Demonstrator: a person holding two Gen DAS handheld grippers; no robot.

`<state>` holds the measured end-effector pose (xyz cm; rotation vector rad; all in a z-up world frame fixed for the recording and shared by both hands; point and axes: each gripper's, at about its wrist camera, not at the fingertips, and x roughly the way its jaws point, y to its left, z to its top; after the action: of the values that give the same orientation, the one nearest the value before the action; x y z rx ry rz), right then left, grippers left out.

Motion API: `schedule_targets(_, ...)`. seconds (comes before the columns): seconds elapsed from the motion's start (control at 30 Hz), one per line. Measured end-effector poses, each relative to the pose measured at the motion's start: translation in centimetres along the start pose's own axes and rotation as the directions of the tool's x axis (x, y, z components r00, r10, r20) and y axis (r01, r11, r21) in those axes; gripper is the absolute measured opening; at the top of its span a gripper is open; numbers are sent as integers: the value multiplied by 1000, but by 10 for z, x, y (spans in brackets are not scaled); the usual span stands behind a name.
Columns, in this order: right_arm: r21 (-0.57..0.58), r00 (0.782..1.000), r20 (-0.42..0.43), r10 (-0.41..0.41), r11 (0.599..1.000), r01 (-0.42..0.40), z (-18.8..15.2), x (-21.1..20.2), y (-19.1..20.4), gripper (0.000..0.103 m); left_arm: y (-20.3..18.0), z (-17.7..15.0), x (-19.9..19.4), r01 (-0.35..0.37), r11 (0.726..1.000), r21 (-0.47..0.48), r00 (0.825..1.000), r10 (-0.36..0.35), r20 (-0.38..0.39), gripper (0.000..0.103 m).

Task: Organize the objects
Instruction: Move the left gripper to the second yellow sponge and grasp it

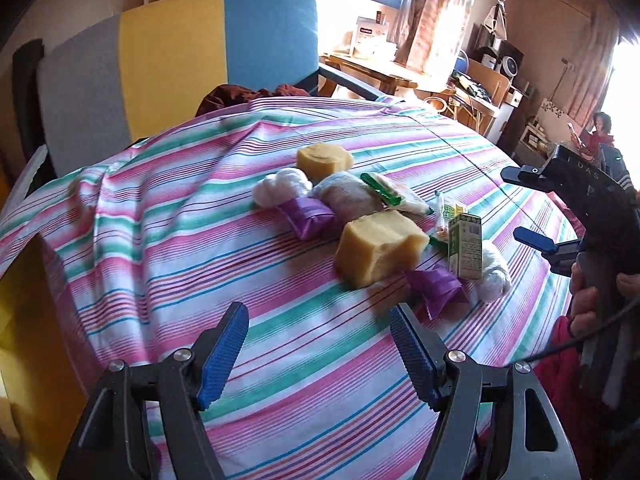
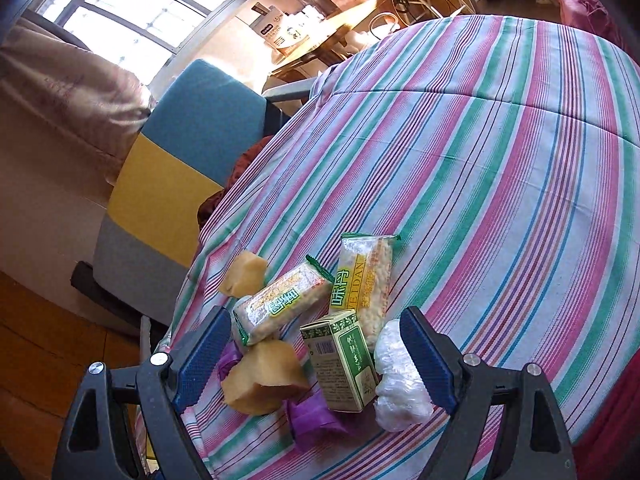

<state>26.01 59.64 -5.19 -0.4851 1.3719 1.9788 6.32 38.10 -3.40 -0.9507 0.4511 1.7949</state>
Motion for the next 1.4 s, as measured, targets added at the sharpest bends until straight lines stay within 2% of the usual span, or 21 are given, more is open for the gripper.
schedule_targets(0.07,11,1000,-12,11,1000,-11,-1,2,-2,88,-11,10,13,17,999,37,1000,-17,1,76)
schedule_targets(0.17,15,999,-30,21,1000,-21,-2,4,-3,88,-23,23,33,33,993,112,999,-34,8,85)
schedule_targets(0.3,2,998,-54,25,1000,-25,-5,9,0,88,-33,35,60,32,981,191,999,-30,-10,87)
schedule_targets(0.5,-7,998,-67,21,1000,-21,-5,11,0,88,-36,44,95,78,973,215,996,-68,-51,87)
schedule_targets(0.53,-11,997,-69,17,1000,-18,-5,12,1,88,-36,44,100,84,975,207,996,-73,-59,82)
schedule_targets(0.57,-21,997,-75,11,1000,-13,-5,13,2,88,-35,43,104,96,977,192,994,-83,-74,62)
schedule_targets(0.6,-28,997,-80,6,1000,-8,-5,14,2,88,-34,41,106,126,975,181,989,-110,-96,55)
schedule_targets(0.67,-50,996,-90,-4,999,-1,-6,16,6,88,-36,35,98,114,975,188,992,-103,-69,49)
schedule_targets(0.73,-81,995,-95,-16,997,8,-8,18,11,88,-33,26,89,125,977,171,991,-114,-68,47)
schedule_targets(0.83,-97,994,-101,-29,995,19,-9,19,12,85,-18,9,70,96,989,111,994,-90,-57,47)
schedule_targets(0.93,-94,993,-104,-50,995,40,-9,21,10,84,5,-14,47,40,999,22,998,-39,-54,47)
schedule_targets(1.0,-96,991,-117,-60,994,49,-9,23,10,84,15,-31,29,-27,1000,-2,999,27,-37,47)
schedule_targets(1.1,-112,988,-153,-30,994,12,-12,25,15,73,23,-56,10,-50,998,-35,999,50,-22,46)
schedule_targets(1.17,-123,984,-172,37,991,-58,-16,23,22,65,19,-68,5,-85,996,1,996,85,9,41)
schedule_targets(1.27,-167,972,-217,87,978,-125,-24,25,35,63,23,-72,10,-85,996,-8,996,85,32,39)
schedule_targets(1.4,-207,943,-331,40,972,-114,-38,44,42,58,25,-69,14,-74,997,-31,996,75,41,39)
